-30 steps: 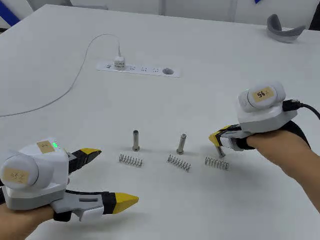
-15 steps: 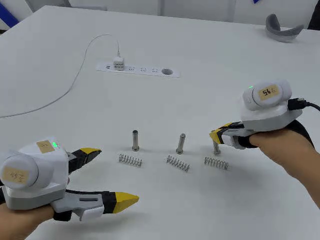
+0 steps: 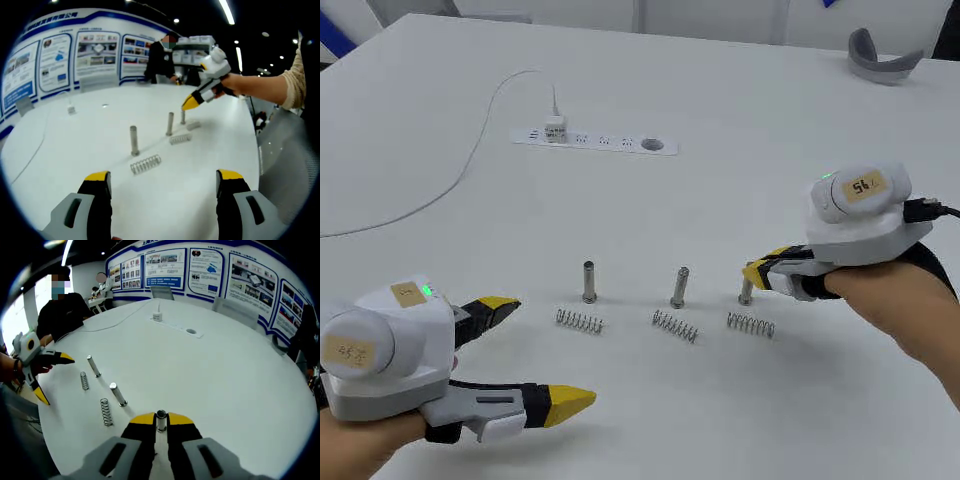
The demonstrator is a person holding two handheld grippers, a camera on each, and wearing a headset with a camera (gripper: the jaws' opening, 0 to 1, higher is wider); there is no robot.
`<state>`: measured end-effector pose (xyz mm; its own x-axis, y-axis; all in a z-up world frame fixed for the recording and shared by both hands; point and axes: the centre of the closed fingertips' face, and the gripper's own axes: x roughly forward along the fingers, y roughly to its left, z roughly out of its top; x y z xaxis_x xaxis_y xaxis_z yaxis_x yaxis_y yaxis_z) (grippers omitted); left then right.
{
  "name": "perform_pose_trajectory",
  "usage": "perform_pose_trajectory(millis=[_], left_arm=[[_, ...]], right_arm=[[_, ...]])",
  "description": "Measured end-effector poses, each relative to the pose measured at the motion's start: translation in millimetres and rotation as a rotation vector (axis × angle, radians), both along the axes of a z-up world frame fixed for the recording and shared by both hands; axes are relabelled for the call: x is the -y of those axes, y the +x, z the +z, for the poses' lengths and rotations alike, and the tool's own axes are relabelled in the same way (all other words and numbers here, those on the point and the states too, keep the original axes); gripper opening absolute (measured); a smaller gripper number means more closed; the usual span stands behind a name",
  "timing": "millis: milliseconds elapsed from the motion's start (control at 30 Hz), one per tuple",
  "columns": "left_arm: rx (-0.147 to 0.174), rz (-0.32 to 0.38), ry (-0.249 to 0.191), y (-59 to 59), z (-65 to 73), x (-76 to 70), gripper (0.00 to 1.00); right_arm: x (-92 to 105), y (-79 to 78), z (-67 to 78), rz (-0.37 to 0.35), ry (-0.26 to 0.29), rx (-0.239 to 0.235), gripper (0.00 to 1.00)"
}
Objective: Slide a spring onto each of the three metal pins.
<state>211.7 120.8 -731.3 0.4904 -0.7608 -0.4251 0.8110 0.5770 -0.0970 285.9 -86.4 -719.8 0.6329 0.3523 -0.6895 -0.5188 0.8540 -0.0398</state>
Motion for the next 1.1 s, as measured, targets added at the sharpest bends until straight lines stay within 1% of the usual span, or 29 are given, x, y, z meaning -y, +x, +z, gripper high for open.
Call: perform_pose_trajectory(millis=[133,267,367,600,800,1100], left_arm=[[0.000,0.000,-0.003,-0.4,0.5,1.3,0.88],[0.000,0.001,-0.005,-0.8,0.4,1.5,0.88],[-0.003,-0.001,-0.003,-1.6,-0.8,1.4,0.88],[-0.003,-0.005,-0.005,-2.9,-0.2,3.7,0.88],[-0.004,-0.002,-0.004,-3.1,-0.8,2.2,0.88],[-0.001,-0.006,-0.005,-1.7,0.3,2.3,0.88]], right_arm=[[0.8,-2.3,-0.3,0.004,-0.012,0.003,0.09],[3.7,-3.9,-1.0,-0.002,-0.011,0.007,0.09],[5.6,-3.9,-1.3,-0.012,0.004,-0.001,0.09],[5.3,-4.0,-3.8,-0.001,-0.010,0.001,0.09],[3.9,-6.3,-2.3,0.003,-0.009,0.003,0.10],[7.0,-7.4,0.5,-0.001,-0.004,0.013,0.11]])
